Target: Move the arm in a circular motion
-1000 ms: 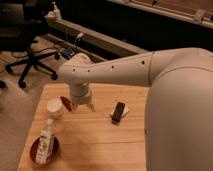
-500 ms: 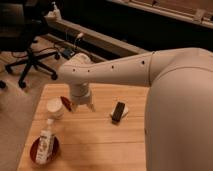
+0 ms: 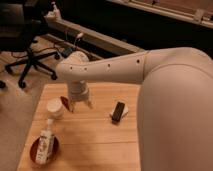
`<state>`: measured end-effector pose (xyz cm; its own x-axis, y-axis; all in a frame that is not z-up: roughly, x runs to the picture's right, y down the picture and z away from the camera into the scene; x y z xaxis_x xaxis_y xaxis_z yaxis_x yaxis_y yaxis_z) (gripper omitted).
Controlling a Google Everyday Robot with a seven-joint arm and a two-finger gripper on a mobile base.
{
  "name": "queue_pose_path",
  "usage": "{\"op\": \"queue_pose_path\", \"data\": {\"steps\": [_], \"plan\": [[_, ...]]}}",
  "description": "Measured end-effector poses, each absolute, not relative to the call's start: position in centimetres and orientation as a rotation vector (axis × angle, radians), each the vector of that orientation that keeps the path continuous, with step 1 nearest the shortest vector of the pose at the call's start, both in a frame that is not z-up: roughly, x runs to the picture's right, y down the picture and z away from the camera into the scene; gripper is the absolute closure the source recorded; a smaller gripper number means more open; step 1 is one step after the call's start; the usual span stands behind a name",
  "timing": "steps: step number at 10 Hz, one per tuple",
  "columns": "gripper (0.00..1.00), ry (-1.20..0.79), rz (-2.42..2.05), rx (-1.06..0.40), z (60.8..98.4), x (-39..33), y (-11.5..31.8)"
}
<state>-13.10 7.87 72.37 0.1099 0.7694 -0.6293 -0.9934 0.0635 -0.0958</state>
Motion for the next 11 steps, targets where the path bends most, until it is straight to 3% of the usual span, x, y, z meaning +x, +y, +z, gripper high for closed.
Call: {"op": "queue_pose_path", "data": {"steps": [3, 6, 8, 11], "plan": [[0.35, 0.406, 1.383, -0.515, 77.0, -15.4, 0.1], [0.35, 0.404, 1.447, -0.447, 79.7, -10.8, -6.0], [0.35, 0.428, 1.546, -0.421, 80.0, -3.7, -7.5], [0.35, 0.482, 1.712, -0.383, 78.5, 9.0, -5.7]]}}
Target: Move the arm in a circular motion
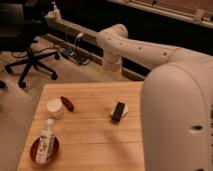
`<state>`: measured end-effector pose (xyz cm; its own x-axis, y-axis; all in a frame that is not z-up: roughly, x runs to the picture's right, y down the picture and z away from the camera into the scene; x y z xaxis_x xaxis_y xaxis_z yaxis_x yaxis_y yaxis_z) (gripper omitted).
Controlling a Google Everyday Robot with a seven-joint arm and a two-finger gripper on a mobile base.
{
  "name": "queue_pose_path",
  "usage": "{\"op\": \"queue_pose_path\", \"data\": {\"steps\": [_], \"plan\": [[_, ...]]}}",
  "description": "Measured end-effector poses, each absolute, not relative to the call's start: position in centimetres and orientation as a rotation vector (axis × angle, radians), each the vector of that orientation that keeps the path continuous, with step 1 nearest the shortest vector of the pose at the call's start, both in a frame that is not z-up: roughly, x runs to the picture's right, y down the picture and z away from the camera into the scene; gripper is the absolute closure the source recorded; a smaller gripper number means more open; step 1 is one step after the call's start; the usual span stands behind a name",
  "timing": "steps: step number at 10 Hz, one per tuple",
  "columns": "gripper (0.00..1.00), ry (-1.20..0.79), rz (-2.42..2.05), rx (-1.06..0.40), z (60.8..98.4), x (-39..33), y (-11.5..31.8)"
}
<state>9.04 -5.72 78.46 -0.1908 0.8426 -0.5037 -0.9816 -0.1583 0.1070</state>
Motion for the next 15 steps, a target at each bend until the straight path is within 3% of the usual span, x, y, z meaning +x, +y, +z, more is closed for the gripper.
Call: {"op": "queue_pose_path", "data": {"steps": [3, 5, 11, 15], "plan": [[0.35, 0.544, 1.815, -0.370, 76.2, 17.8, -1.0], [0.35, 0.546, 1.782, -0.391, 75.1, 18.1, 2.0], [0.35, 0.551, 1.433, -0.432, 67.8, 6.5, 12.0], [0.35, 0.501, 1.224, -0.552, 64.4, -3.7, 15.0]]}}
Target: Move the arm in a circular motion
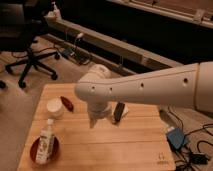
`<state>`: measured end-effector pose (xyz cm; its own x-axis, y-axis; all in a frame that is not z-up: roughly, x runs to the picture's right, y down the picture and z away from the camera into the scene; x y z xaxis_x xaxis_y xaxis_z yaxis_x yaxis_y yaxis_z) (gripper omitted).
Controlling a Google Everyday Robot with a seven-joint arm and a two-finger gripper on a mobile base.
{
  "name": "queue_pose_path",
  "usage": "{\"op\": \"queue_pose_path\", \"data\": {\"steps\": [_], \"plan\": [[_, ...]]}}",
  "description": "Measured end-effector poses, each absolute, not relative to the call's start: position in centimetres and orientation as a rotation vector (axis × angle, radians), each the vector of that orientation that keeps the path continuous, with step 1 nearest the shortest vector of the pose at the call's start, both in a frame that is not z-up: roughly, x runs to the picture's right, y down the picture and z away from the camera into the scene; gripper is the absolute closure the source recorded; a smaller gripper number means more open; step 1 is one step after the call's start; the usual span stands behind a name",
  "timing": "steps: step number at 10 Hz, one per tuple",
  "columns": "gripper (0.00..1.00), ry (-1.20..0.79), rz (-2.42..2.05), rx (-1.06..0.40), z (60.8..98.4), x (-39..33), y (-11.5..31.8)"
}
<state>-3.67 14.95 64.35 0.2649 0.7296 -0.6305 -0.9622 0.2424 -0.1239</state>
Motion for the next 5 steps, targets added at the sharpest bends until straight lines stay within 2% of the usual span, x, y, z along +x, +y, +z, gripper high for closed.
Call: {"op": "queue_pose_path", "data": {"steps": [2, 5], "plan": [[0.35, 0.426, 1.106, -0.593, 64.7, -9.2, 14.0], [0.35, 0.299, 0.978, -0.564, 69.7, -15.1, 8.4]]}}
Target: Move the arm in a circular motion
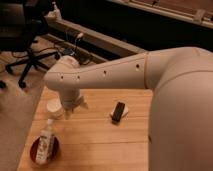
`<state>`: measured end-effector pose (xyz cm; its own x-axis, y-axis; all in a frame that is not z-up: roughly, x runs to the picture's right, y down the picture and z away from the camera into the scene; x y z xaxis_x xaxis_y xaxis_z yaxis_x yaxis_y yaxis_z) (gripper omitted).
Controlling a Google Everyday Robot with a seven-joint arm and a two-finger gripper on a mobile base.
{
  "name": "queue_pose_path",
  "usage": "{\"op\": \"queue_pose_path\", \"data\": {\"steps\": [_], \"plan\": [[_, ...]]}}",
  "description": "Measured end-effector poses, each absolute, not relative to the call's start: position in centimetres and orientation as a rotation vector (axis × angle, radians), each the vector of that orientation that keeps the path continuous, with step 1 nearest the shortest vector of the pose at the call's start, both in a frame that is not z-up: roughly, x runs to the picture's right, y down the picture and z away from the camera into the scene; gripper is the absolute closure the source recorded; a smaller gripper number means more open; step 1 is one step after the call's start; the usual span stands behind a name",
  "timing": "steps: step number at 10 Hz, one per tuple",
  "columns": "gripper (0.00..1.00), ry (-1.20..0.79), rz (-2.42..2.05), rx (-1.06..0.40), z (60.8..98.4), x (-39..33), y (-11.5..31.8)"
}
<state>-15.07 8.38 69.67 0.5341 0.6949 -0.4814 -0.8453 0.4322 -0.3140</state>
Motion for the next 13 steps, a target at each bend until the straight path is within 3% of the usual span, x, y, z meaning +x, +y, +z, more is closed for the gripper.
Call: {"op": "queue_pose_path", "data": {"steps": [6, 10, 13], "plan": [[0.35, 0.187, 0.906, -0.426, 77.5, -16.0, -6.2], [0.35, 0.279, 1.088, -0.324, 80.4, -2.9, -12.6], [0.35, 0.394, 1.221, -0.287, 80.1, 7.9, -12.1]]}}
